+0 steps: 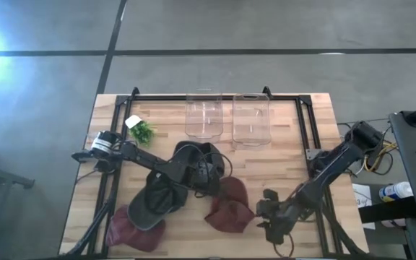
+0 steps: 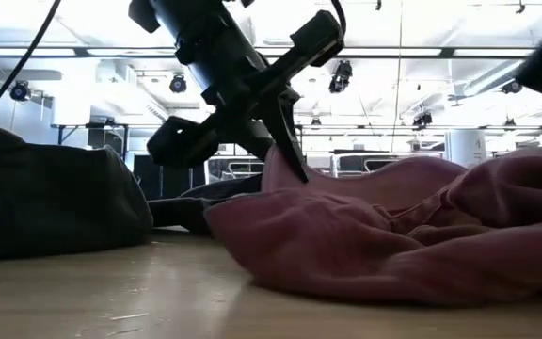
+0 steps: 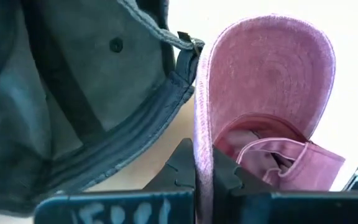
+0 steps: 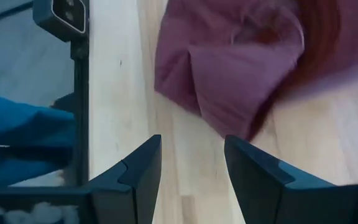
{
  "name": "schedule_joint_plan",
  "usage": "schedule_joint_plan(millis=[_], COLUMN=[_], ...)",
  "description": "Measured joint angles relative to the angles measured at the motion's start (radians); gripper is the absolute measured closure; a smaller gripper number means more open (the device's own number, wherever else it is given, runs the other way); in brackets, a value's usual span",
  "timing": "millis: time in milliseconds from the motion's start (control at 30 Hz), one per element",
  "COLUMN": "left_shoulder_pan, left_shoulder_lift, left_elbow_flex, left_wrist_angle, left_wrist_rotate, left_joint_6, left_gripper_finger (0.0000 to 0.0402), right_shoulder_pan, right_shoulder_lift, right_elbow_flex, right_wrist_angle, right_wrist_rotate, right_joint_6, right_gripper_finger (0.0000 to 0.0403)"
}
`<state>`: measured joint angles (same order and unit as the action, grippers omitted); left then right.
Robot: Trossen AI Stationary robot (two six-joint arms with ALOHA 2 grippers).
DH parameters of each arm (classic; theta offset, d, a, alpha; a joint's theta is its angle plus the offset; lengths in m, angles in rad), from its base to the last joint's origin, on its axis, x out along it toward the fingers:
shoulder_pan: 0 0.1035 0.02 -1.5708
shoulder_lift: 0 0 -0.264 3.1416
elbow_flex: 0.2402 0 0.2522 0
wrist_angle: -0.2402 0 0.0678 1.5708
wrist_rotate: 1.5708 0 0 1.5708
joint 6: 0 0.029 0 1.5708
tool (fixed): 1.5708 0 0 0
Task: Pick & Place hat
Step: Put the right red cap into the right transparent bin
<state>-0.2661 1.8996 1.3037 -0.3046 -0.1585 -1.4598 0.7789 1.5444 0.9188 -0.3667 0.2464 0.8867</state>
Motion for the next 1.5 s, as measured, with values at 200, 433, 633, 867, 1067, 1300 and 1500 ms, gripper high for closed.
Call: schedule_joint_plan(millis=[200, 433, 633, 867, 1067, 1300, 1500], left_shoulder_pan=[-0.007, -0.055, -0.086, -0.086, -0.086, -0.091, -0.095], left_shoulder_lift=[0.011, 0.023, 0.034, 0.028, 0.039, 0.040, 0.040], left_elbow_flex=[0.005, 0.009, 0.008, 0.008, 0.007, 0.006, 0.005], left_wrist_angle=[0.026, 0.026, -0.001, 0.031, 0.058, 0.062, 0.052], left_wrist_rotate=[-0.001, -0.008, -0.039, -0.091, -0.064, -0.055, -0.026], left_joint_6=[-0.047, -0.069, -0.061, 0.010, 0.027, 0.030, 0.037], left_gripper_finger=[0.0392, 0.0390, 0.0389, 0.0389, 0.0389, 0.0388, 0.0388], right_shoulder_pan=[-0.025, -0.109, -0.160, -0.146, -0.150, -0.164, -0.152], right_shoulder_lift=[0.124, 0.277, 0.333, 0.327, 0.326, 0.282, 0.188], right_elbow_flex=[0.103, 0.170, 0.207, 0.170, 0.172, 0.158, 0.188], right_wrist_angle=[-0.019, -0.031, -0.099, -0.068, -0.073, -0.103, -0.108], right_wrist_rotate=[0.019, -0.002, -0.099, -0.206, -0.136, -0.175, -0.165], right_joint_6=[-0.135, -0.092, -0.075, -0.039, -0.070, -0.074, -0.168], right_gripper_finger=[0.0233, 0.0233, 0.0233, 0.0234, 0.0232, 0.0234, 0.0230])
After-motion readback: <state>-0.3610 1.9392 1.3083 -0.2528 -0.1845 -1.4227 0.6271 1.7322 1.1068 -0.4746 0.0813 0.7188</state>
